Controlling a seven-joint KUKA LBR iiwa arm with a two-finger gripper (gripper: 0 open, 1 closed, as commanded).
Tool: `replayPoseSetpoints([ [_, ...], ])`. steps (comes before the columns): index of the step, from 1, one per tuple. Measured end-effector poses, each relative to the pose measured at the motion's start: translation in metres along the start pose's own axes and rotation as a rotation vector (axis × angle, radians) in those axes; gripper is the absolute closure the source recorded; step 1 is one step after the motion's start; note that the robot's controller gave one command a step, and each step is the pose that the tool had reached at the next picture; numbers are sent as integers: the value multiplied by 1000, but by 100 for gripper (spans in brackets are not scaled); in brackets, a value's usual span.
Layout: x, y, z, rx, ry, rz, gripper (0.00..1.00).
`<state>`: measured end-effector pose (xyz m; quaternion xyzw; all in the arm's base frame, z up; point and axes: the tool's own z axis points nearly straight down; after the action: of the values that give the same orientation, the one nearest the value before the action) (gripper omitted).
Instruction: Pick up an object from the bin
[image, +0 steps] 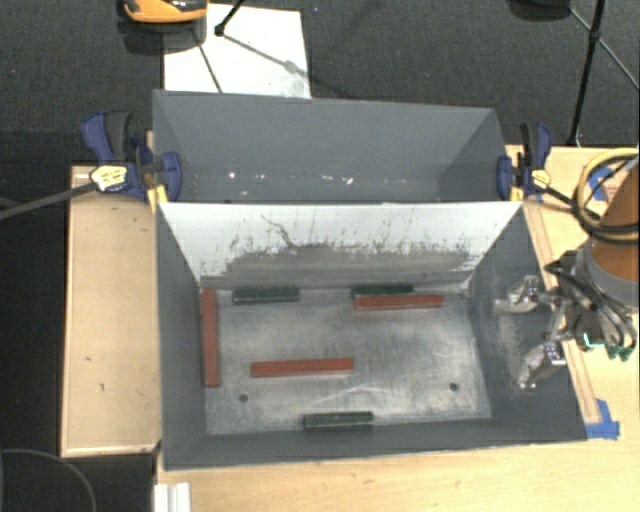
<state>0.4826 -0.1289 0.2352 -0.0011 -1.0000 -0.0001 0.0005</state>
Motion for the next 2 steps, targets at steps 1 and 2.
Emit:
replayPoseSetpoints([
  [1, -23, 11, 46, 3, -13, -35, 0],
  [2, -13, 73, 73, 0, -2, -67, 0],
])
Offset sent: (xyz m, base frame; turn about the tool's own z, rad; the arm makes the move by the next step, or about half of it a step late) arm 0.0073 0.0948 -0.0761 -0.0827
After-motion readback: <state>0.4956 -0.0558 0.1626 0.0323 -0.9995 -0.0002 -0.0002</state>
